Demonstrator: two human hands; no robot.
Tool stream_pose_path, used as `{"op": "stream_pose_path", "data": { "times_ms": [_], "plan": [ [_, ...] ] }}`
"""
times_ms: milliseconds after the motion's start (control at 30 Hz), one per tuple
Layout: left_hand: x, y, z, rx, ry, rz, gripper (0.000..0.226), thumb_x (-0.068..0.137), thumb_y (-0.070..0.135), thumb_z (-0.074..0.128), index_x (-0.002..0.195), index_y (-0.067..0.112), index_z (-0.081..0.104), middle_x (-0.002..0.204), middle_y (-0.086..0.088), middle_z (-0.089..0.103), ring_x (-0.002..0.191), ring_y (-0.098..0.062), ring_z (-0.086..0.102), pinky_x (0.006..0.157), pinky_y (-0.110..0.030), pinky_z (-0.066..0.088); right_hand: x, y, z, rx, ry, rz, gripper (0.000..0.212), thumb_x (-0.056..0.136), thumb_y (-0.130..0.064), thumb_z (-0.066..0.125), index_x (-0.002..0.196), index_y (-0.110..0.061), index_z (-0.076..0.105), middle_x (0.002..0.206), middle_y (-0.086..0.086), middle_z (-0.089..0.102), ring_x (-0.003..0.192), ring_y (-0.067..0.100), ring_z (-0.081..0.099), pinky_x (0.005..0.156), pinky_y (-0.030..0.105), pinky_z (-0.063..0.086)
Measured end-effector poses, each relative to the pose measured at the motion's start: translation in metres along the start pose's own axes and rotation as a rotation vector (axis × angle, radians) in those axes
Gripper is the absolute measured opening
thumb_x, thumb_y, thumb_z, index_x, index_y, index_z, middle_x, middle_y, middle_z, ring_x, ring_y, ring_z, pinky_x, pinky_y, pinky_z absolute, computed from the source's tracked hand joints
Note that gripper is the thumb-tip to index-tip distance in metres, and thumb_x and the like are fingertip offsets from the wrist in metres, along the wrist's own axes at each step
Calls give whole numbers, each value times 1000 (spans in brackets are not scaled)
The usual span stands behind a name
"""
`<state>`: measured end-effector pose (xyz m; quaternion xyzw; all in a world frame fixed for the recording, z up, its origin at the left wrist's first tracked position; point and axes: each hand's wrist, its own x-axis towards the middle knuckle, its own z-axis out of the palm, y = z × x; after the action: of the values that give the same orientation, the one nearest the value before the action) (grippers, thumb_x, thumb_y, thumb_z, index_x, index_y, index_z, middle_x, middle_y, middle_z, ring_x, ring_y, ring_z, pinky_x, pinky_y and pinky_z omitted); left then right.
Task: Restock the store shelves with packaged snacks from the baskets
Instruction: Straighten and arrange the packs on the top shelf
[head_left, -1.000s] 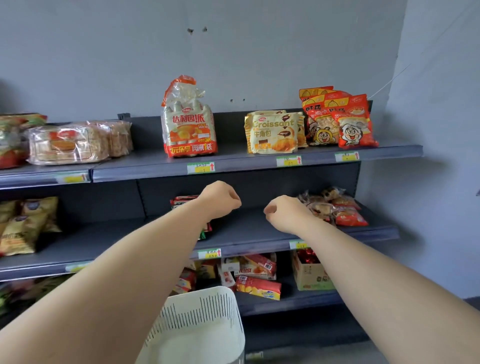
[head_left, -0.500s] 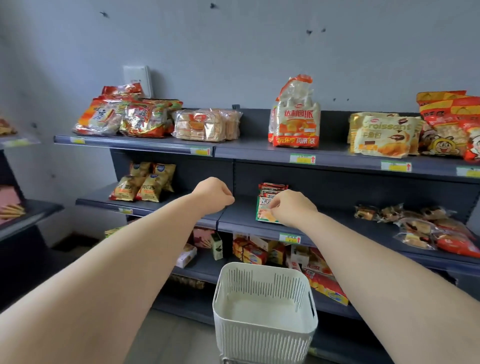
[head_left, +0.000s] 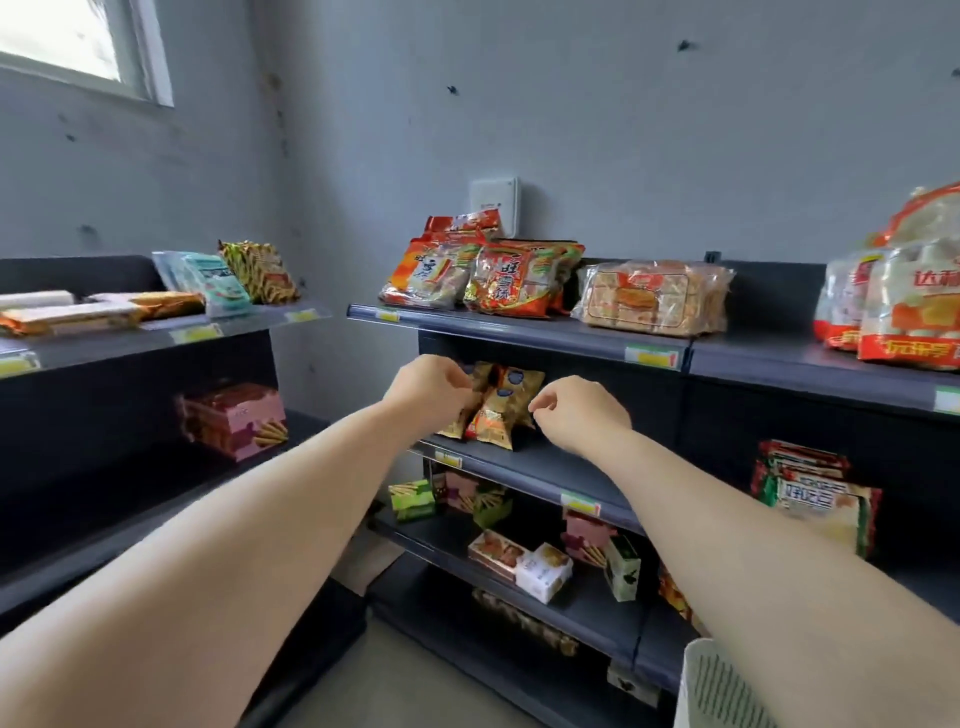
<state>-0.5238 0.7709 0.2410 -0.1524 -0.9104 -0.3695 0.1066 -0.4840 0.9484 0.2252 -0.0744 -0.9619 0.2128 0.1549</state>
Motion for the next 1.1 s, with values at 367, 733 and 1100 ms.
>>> {"op": "stream_pose_path", "data": {
  "times_ms": [367,733,1100],
  "plan": [
    [119,-77,-37,45,37,-24,21,91,19,64,110,17,72,114,-3,69,104,-21,62,92,-31,52,134,-74,62,11,37,-60,20,94,-29,53,98,-36,71,110,-10,68,98,17,63,68,28,49],
    [317,-116,-11,239,-43,2,18,91,25,62,103,13,65,102,-6,64,86,-21,56,66,-25,44,338,-79,117,36,28,-43,22,92,-27,54,103,-34,71,112,-6,67,100,19,62,77,34,56],
    [478,-183,-20,256,-10,-45,40,83,29,71,116,13,57,109,-5,65,90,-21,59,71,-29,49,482,-104,162,4,19,-74,33,94,-26,54,126,-24,62,130,0,61,115,22,57,87,30,49]
  ]
}}
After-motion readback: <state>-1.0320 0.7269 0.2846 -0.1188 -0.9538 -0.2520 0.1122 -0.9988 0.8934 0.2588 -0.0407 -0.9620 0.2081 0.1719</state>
